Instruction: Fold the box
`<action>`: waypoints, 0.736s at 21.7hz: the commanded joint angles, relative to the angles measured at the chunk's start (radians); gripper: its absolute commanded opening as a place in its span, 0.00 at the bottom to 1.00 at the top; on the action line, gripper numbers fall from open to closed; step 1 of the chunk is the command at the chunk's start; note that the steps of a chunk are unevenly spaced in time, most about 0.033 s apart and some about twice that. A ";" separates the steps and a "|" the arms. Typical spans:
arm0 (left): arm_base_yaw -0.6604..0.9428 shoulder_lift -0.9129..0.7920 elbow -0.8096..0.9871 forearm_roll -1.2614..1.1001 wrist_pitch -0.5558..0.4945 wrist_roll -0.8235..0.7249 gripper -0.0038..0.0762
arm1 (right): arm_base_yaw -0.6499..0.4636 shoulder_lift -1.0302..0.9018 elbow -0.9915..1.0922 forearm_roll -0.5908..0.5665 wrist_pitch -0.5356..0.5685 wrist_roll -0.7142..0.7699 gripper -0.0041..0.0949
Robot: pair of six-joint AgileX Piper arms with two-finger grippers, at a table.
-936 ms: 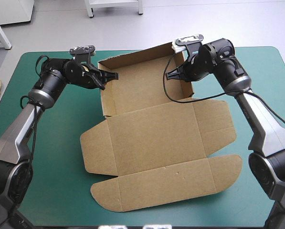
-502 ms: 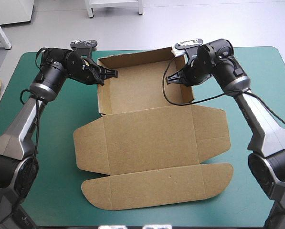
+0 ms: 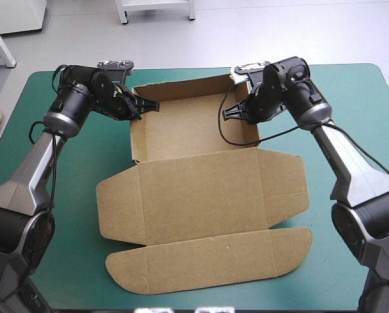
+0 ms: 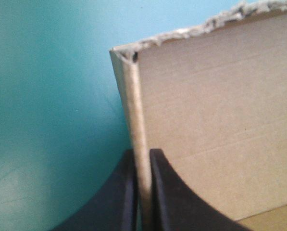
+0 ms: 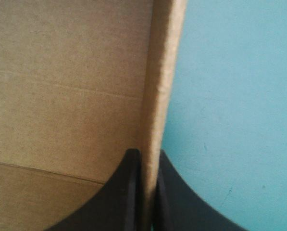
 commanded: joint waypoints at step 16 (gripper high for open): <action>-0.009 0.148 -0.106 -0.014 -0.015 0.057 0.04 | -0.001 0.008 0.091 0.000 0.001 -0.020 0.04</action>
